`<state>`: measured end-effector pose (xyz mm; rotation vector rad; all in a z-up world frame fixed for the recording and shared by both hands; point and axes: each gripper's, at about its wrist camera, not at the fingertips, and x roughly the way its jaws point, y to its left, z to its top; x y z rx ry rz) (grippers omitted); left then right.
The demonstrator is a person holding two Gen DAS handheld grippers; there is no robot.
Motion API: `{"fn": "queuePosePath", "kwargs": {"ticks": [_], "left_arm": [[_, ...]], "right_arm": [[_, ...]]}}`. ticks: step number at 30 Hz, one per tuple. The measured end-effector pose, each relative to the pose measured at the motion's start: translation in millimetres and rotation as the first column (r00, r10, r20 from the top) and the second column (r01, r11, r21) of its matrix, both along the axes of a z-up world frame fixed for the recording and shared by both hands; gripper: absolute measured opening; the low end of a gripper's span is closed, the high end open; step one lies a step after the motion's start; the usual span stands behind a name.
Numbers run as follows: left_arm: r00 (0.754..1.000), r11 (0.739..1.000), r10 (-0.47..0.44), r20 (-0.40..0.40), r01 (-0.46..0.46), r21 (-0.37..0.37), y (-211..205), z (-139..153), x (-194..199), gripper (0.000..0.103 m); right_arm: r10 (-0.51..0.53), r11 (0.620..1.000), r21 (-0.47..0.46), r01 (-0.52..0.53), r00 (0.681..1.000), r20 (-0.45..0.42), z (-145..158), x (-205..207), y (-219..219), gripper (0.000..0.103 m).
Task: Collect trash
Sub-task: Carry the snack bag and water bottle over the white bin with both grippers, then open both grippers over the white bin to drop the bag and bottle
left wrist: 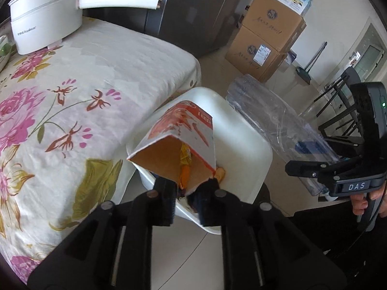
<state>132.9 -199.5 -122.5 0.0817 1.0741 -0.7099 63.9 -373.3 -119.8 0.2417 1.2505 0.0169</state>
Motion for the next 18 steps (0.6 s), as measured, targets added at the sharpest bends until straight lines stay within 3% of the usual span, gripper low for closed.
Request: {"fn": "queuePosePath", "kwargs": {"ticks": [2, 4, 6, 8, 18], "left_arm": [[0.999, 0.999, 0.034, 0.007, -0.034, 0.034, 0, -4, 1, 0.068], [0.999, 0.998, 0.051, 0.017, -0.052, 0.041, 4, -1, 1, 0.08], [0.998, 0.997, 0.055, 0.002, -0.055, 0.058, 8, 1, 2, 0.084], [0.997, 0.993, 0.074, -0.003, -0.073, 0.095, 13, 1, 2, 0.098], [0.983, 0.975, 0.184, -0.005, -0.182, 0.127, 40, 8, -8, 0.099]], "right_arm": [[0.002, 1.0, -0.001, -0.002, 1.0, -0.009, -1, 2, -1, 0.067], [0.007, 1.0, 0.0, -0.007, 1.0, -0.013, -2, 5, -1, 0.067], [0.015, 1.0, 0.002, -0.015, 1.0, -0.018, -3, 6, -1, 0.067], [0.02, 1.0, 0.008, -0.02, 0.999, -0.028, -5, 7, 0, 0.067], [0.025, 0.997, 0.072, -0.015, 0.99, -0.136, -27, 25, 9, 0.068]]}}
